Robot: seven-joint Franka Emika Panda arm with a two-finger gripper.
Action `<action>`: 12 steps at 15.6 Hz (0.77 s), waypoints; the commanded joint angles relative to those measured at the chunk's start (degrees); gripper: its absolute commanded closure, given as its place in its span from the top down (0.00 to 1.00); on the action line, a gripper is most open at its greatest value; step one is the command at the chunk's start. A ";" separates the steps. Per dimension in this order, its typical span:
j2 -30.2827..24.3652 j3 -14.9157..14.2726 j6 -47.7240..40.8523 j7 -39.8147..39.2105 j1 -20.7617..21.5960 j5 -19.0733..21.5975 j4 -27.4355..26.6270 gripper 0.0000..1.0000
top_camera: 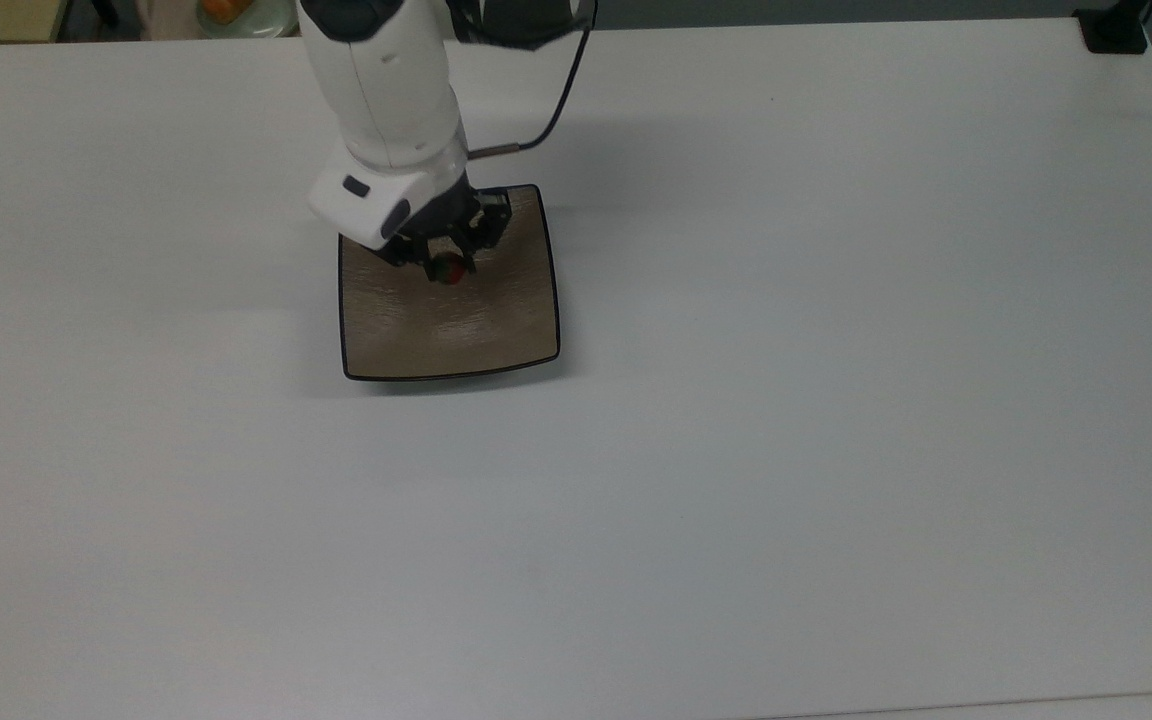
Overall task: Strawberries on a ceramic plate
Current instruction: 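Carry the strawberry over the brown plate and lower it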
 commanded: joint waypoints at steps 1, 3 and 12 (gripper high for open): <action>2.01 -0.01 4.11 -0.20 1.47 -0.82 -1.39 0.25; 2.28 0.07 4.55 -0.20 1.56 -0.90 -1.57 0.25; 0.36 0.07 2.89 -0.12 0.86 -0.90 -2.10 1.00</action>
